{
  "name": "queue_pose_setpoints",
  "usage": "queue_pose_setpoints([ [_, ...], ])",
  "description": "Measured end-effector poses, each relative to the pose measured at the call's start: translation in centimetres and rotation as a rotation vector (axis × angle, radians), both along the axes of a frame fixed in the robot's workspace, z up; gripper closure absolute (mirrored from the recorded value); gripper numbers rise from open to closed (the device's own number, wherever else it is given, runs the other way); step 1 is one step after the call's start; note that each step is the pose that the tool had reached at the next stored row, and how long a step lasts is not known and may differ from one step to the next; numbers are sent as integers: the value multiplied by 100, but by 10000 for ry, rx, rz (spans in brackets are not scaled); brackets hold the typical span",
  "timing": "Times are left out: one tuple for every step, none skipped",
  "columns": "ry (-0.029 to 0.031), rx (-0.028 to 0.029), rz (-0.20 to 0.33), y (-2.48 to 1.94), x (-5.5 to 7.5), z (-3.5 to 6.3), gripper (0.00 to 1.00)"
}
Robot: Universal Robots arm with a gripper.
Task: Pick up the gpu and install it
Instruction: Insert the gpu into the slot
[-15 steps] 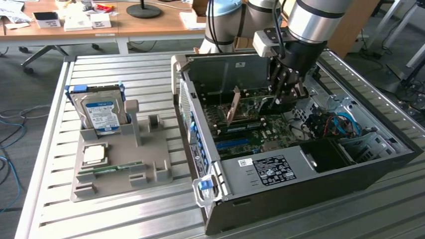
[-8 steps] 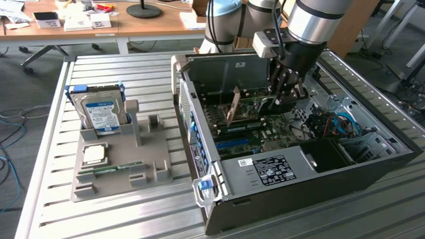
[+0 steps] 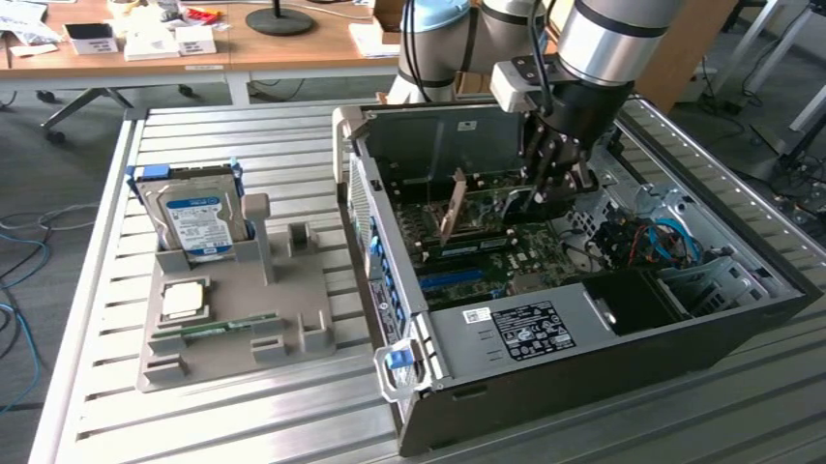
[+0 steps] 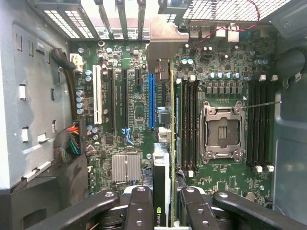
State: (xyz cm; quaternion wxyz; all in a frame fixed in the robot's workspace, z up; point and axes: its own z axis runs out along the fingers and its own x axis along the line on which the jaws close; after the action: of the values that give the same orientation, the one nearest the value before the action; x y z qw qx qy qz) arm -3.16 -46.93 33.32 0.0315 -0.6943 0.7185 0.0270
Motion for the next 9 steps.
queue_pose_setpoints([
  [0, 0, 0, 0, 0, -3, 73],
  [1, -1, -1, 0, 0, -4, 73],
  [0, 0, 0, 0, 0, -6, 73],
  [0, 0, 0, 0, -1, -14, 73],
  [0, 0, 0, 0, 0, -14, 73],
  [0, 0, 0, 0, -1, -14, 73],
  [0, 0, 0, 0, 0, -14, 73],
  [0, 0, 0, 0, 0, -14, 73],
  [-1, 1, 0, 0, 0, -14, 73],
])
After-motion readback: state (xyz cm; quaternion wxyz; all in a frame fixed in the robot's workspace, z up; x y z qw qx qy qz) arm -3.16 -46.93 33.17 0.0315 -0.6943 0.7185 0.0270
